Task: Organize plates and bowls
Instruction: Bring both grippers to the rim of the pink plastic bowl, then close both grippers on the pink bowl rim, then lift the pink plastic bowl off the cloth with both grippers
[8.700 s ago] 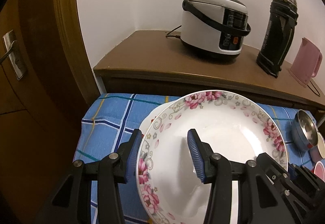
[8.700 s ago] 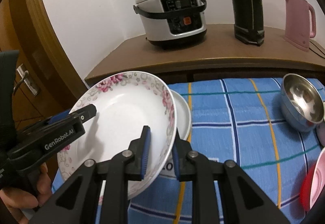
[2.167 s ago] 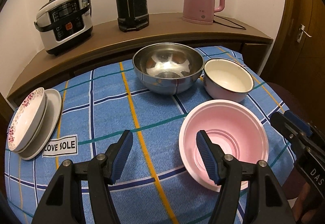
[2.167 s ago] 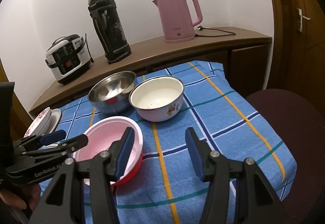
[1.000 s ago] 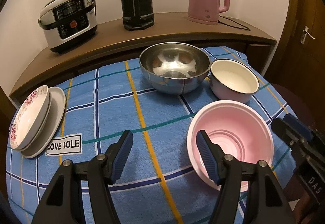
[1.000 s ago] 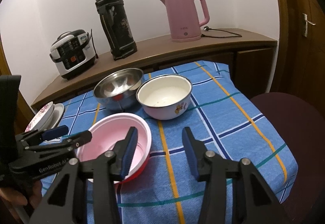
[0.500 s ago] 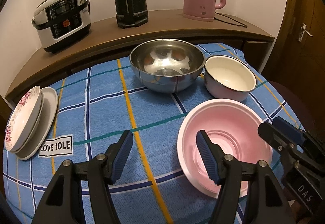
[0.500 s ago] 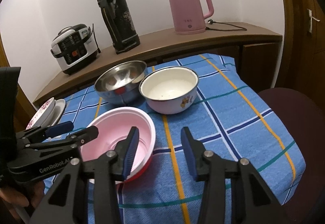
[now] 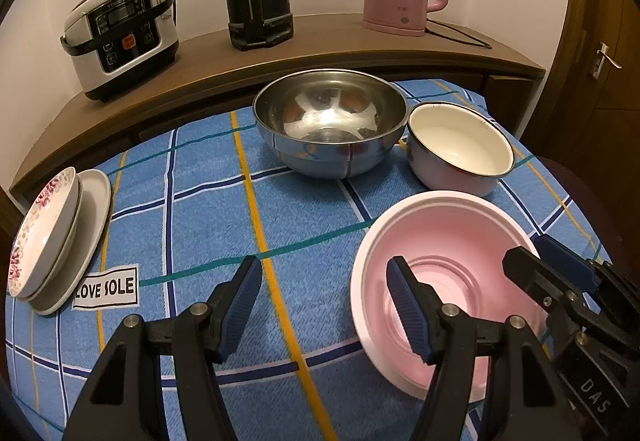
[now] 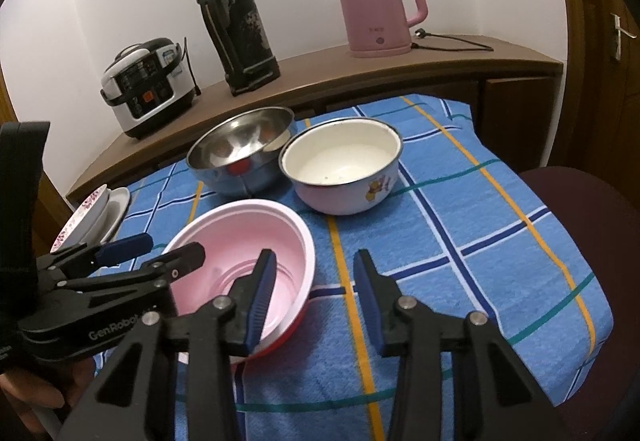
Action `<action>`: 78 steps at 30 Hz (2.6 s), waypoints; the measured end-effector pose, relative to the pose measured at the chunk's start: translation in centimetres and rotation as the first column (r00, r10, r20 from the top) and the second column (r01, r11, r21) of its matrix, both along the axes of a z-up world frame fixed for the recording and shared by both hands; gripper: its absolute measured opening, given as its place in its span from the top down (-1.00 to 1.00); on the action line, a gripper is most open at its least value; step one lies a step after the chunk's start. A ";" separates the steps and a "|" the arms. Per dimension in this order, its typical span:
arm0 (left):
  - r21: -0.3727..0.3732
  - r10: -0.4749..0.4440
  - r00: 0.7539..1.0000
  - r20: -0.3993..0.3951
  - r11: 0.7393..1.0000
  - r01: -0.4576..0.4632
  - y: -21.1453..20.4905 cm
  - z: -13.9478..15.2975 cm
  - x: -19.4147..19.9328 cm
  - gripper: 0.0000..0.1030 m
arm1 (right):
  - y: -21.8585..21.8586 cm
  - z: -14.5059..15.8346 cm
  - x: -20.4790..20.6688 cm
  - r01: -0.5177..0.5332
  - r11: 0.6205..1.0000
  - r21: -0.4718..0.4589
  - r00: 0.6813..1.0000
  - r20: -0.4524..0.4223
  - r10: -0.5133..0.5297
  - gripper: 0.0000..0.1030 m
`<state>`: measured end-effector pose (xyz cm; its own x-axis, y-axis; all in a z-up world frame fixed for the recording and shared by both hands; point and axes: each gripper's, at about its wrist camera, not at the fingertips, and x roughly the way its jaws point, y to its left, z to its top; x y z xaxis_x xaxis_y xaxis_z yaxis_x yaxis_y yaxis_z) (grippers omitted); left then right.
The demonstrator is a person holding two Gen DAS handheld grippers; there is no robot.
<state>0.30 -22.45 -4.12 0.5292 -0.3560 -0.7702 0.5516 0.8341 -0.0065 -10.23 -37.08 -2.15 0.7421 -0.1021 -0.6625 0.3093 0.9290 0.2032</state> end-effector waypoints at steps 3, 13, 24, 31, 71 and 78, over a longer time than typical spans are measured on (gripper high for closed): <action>0.003 0.001 1.000 0.001 1.000 -0.001 -0.1 -0.1 0.0 -0.30 | 0.2 -0.1 0.2 0.002 1.000 0.000 1.000 -0.003 -0.002 0.26; 0.011 0.004 1.000 -0.002 1.000 -0.004 -0.2 -0.4 0.2 -0.16 | 0.6 -0.4 0.5 -0.003 1.000 0.001 1.000 -0.018 0.003 0.35; 0.004 -0.020 1.000 -0.024 1.000 0.020 -0.5 -0.7 0.0 0.19 | 0.8 -0.7 0.8 -0.008 1.000 0.013 0.999 -0.032 0.008 0.54; -0.023 -0.028 0.998 -0.061 0.999 0.026 -0.4 -0.9 0.1 0.32 | 0.9 -0.7 0.8 -0.009 1.000 0.020 0.999 -0.033 0.010 0.65; -0.077 0.003 1.000 -0.030 0.997 -0.005 3.5 1.6 -0.5 0.75 | 4.5 1.4 1.5 -0.064 0.998 -0.019 0.997 -0.036 0.063 0.77; -0.084 0.014 0.999 -0.034 0.996 -0.017 3.8 1.6 0.1 0.75 | 5.1 1.5 2.4 -0.079 0.997 -0.024 0.996 -0.046 0.077 0.77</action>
